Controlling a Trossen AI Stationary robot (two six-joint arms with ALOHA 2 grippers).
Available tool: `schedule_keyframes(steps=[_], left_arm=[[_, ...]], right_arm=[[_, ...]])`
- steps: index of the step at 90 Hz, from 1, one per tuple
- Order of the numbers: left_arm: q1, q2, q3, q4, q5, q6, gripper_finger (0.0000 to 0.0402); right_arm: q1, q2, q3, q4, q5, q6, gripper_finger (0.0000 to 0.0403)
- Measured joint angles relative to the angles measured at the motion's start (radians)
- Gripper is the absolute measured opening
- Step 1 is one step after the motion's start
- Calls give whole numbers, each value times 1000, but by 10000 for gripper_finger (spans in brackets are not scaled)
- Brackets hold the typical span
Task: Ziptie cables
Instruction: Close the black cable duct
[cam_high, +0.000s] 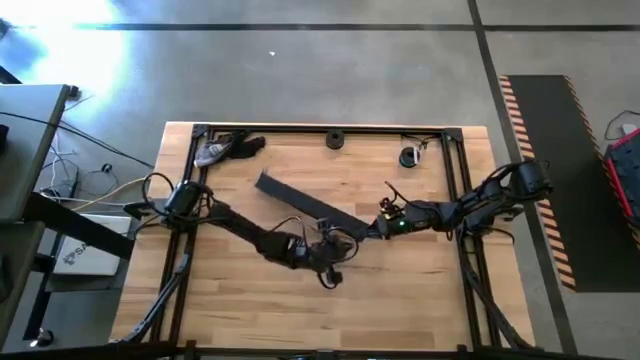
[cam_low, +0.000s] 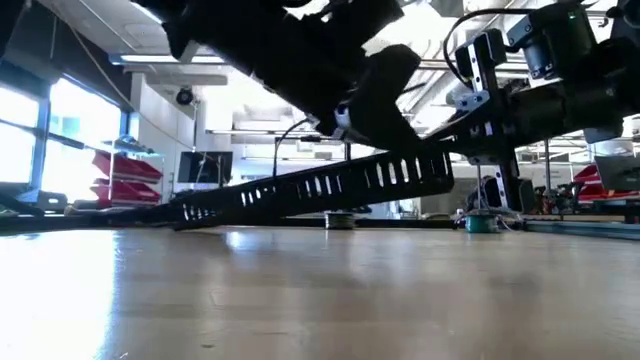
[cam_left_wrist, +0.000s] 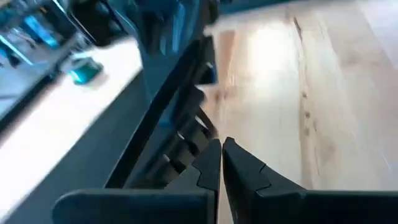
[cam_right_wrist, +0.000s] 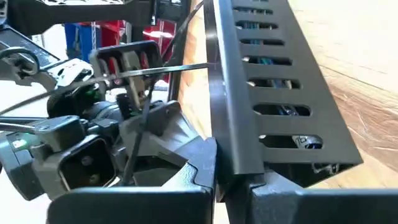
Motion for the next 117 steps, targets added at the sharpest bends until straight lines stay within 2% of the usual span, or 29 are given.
schedule_keyframes(steps=[8,19,29,58,117], left_arm=[[4,5,-2,-1,-15,11,0],[-12,-1,-2,37,-104,51,0],[-8,-3,-1,62,-98,42,0],[48,88,2,95,-43,-31,0],[57,92,0,87,-25,-43,0]], right_arm=[[0,0,0,-2,1,-1,0],[0,0,0,-13,4,-4,0],[0,0,0,-14,4,-5,0],[-1,4,-5,-47,23,-2,1],[5,4,-5,-28,28,96,1]])
